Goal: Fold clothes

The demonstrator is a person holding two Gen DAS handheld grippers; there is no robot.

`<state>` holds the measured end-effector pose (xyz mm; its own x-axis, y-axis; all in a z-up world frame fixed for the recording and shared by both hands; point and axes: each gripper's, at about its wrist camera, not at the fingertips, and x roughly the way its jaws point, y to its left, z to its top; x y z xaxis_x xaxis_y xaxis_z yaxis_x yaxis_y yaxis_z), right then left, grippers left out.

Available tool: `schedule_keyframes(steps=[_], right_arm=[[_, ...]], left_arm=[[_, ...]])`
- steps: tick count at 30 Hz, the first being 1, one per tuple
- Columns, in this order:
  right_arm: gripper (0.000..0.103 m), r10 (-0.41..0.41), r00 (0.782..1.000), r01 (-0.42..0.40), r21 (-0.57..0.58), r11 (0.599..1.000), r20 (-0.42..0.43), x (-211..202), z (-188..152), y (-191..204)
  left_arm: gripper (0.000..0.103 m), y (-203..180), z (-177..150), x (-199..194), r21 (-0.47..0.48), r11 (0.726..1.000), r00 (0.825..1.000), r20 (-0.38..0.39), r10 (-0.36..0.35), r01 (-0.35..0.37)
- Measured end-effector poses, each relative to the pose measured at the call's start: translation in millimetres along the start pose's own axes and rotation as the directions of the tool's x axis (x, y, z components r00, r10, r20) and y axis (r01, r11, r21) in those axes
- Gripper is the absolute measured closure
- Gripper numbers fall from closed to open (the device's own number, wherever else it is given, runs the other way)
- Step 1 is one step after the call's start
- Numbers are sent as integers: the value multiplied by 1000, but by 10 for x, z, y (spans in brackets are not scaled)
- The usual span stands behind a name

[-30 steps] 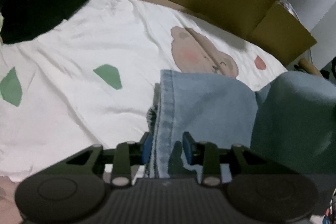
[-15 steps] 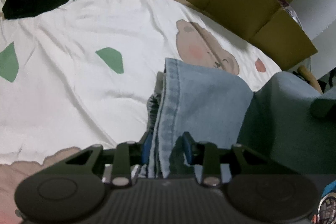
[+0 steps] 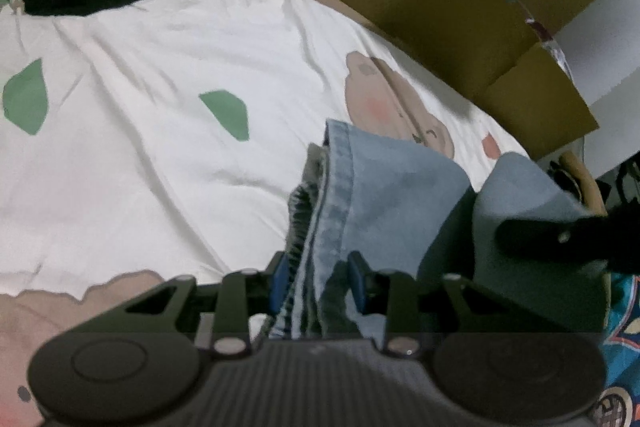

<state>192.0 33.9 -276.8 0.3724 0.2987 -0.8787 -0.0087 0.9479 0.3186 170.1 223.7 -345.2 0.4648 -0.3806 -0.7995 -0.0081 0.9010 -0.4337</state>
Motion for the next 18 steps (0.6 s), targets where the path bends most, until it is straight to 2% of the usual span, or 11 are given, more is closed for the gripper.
schedule_keyframes(steps=[5, 15, 16, 18], right_arm=[[97, 3, 1000, -3, 9, 1000, -9, 165, -18, 37], [96, 1, 1000, -2, -33, 999, -17, 369, -53, 195], [94, -3, 1000, 2, -41, 999, -24, 409, -58, 206], [84, 4, 999, -7, -61, 998, -50, 506, -63, 221]], left_arm=[[69, 101, 26, -115, -20, 1000, 999, 34, 6, -5], [69, 215, -25, -170, -35, 999, 1000, 28, 11, -10], [69, 214, -25, -175, -36, 999, 999, 32, 13, -12], [69, 216, -16, -194, -37, 999, 999, 40, 19, -18]])
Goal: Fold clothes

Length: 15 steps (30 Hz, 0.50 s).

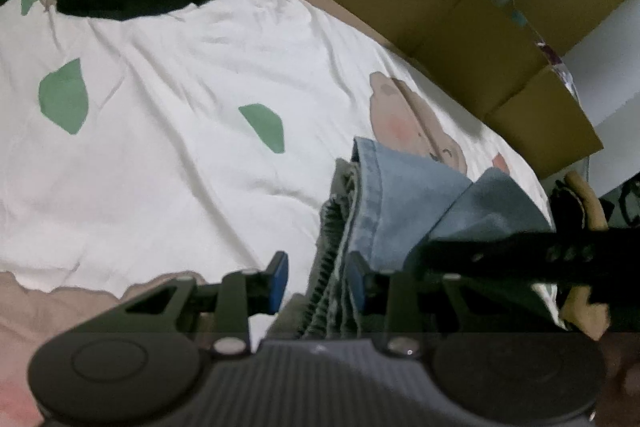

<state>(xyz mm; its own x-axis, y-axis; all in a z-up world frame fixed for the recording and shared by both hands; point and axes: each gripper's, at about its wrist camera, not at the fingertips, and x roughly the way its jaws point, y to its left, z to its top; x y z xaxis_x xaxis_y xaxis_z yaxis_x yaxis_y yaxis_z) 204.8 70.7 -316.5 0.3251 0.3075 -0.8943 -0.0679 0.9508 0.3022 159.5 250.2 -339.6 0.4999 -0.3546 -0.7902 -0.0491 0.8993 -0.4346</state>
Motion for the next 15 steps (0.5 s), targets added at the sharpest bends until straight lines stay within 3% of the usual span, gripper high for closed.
schedule_keyframes(steps=[5, 9, 15], right_arm=[[56, 92, 995, -94, 65, 993, 28, -198, -77, -94], [55, 113, 993, -115, 117, 986, 26, -360, -195, -251], [55, 134, 989, -143, 180, 973, 61, -633, -265, -499]], left_arm=[[69, 22, 71, -76, 9, 1000, 1000, 24, 15, -15], [69, -17, 164, -150, 20, 1000, 999, 53, 12, -13], [69, -284, 300, -219, 96, 994, 996, 71, -52, 45]])
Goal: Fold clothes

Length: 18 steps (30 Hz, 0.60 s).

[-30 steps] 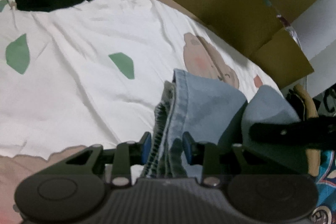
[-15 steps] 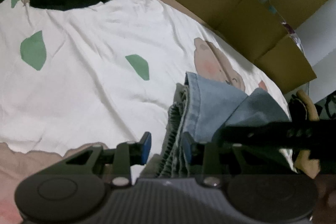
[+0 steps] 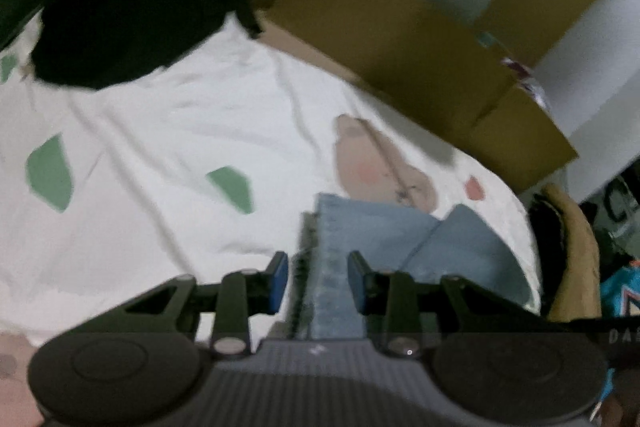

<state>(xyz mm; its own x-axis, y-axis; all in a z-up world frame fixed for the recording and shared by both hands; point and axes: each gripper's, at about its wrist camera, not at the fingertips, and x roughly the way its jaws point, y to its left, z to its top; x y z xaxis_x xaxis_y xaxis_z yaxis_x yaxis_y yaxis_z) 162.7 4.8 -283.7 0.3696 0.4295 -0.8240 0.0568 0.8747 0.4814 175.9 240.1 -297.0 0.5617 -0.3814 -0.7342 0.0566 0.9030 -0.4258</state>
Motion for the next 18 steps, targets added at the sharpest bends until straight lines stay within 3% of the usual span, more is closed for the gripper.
schedule_keyframes(steps=[6, 12, 16, 18], right_arm=[[55, 2, 999, -8, 115, 993, 49, -332, 64, -276], [55, -46, 994, 26, 187, 982, 101, -569, 58, -595], [54, -95, 987, 65, 221, 973, 127, -621, 18, -818], [54, -106, 985, 75, 221, 973, 133, -619, 4, -864]], left_arm=[[65, -319, 111, 12, 108, 992, 998, -3, -61, 61], [63, -580, 47, 112, 229, 966, 991, -81, -104, 120], [45, -789, 28, 107, 344, 929, 990, -94, -107, 133], [44, -882, 47, 106, 382, 909, 985, -114, -130, 164]])
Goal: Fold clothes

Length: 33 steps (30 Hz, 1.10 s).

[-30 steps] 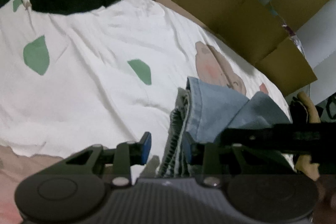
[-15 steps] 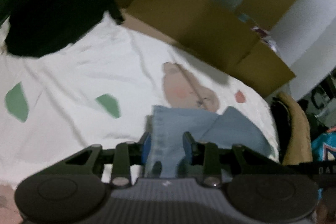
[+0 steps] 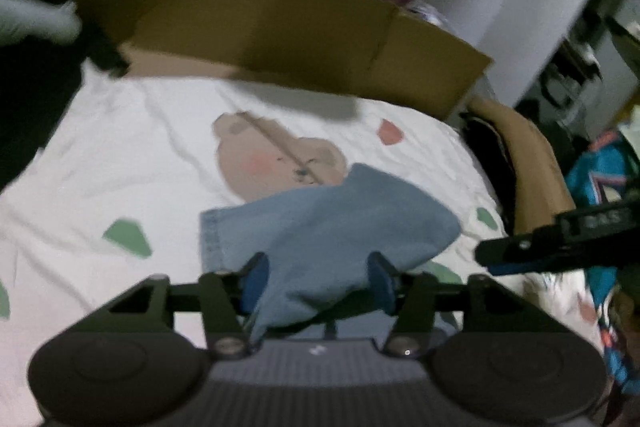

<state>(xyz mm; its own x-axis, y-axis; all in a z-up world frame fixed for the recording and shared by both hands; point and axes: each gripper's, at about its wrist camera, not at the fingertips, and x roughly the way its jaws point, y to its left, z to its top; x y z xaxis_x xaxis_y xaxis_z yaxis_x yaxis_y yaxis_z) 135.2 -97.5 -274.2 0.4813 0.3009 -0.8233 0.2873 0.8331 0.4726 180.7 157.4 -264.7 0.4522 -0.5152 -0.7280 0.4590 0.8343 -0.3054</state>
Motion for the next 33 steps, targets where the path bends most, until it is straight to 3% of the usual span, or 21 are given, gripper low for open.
schedule_keyframes(steps=[4, 8, 13, 16, 18, 21, 26, 29, 33], right_arm=[[55, -3, 1000, 2, 17, 1000, 14, -9, -6, -76], [55, -13, 1000, 13, 28, 1000, 13, 12, -6, -153], [54, -38, 999, 38, 61, 997, 4, 50, -28, -297], [54, -45, 999, 45, 87, 995, -8, 92, -50, -370], [54, -46, 999, 47, 90, 995, -13, 116, -62, -379], [55, -43, 999, 44, 82, 996, -16, 130, -80, -370], [55, -39, 999, 42, 82, 996, -29, 146, -109, -379], [55, -17, 999, 20, 111, 994, -29, 153, -111, -399], [55, -6, 999, 10, 111, 994, -32, 183, -126, -388]], left_arm=[[40, -112, 69, 57, 64, 997, 999, -23, -36, 38], [29, -149, 73, 236, 91, 994, 997, -64, -51, 56], [29, -212, 46, 399, 108, 987, 988, -114, -108, 121], [23, -305, 10, 465, 157, 979, 986, -127, -112, 131], [24, -352, -7, 542, 195, 975, 987, -142, -78, 105], [33, -338, -4, 639, 212, 975, 987, -156, -33, 66], [74, -239, 19, 642, 180, 982, 989, -143, -29, 55], [87, -225, 44, 589, 176, 984, 994, -112, -6, 25], [94, -149, 157, 434, 129, 992, 999, -46, 17, -11]])
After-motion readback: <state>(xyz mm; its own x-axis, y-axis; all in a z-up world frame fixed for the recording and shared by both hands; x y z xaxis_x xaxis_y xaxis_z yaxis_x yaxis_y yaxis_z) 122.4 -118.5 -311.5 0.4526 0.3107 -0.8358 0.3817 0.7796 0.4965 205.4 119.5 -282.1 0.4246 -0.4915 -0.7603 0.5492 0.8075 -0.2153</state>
